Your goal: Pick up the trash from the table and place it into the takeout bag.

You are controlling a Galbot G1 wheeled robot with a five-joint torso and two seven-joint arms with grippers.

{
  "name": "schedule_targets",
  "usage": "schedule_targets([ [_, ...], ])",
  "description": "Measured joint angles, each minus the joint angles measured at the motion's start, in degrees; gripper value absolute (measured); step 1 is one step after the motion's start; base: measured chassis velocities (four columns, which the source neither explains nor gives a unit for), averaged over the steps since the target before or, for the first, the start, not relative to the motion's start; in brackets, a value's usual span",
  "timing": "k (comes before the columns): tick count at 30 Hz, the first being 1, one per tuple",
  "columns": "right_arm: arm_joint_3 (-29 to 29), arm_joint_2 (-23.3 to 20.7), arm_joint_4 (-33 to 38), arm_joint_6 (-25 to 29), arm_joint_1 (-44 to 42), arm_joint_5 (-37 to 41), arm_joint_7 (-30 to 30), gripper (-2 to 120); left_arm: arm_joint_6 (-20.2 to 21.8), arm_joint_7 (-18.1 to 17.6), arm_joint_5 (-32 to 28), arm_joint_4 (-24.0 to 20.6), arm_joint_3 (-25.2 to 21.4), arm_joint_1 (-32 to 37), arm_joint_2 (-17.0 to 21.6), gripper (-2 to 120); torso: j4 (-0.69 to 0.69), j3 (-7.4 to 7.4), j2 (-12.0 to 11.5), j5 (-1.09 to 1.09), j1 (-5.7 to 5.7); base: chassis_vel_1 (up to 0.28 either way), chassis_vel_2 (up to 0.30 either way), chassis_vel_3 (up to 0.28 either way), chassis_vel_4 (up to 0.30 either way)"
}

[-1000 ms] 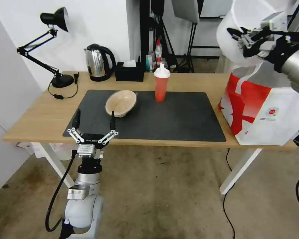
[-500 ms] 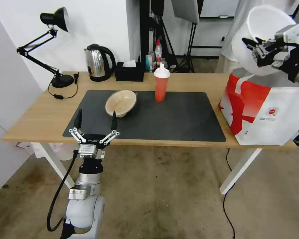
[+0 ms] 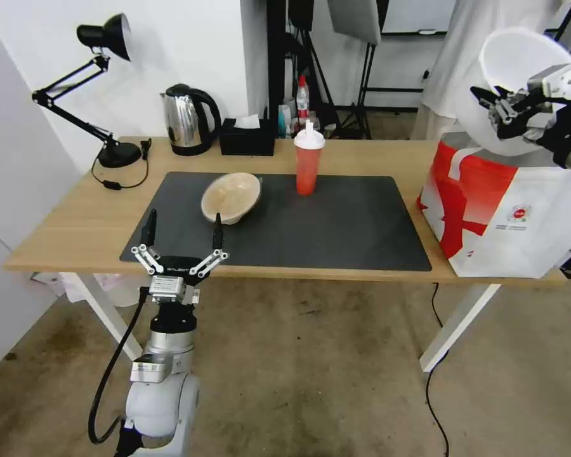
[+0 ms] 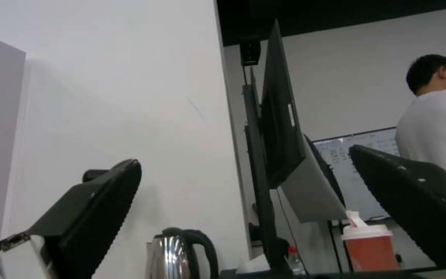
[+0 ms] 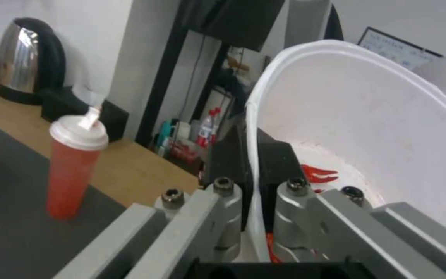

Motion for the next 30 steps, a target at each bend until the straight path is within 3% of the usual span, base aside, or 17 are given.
schedule_targets([
  [30, 1.07, 1.77, -2.34, 0.83, -2.74, -3.91, -1.26, 0, -0.02, -0.02, -0.06, -0.42, -0.62, 0.22, 0.0, 100, 0.01, 0.0, 0.0, 0.0, 0.0, 0.0, 0.0, 0.0, 0.0],
])
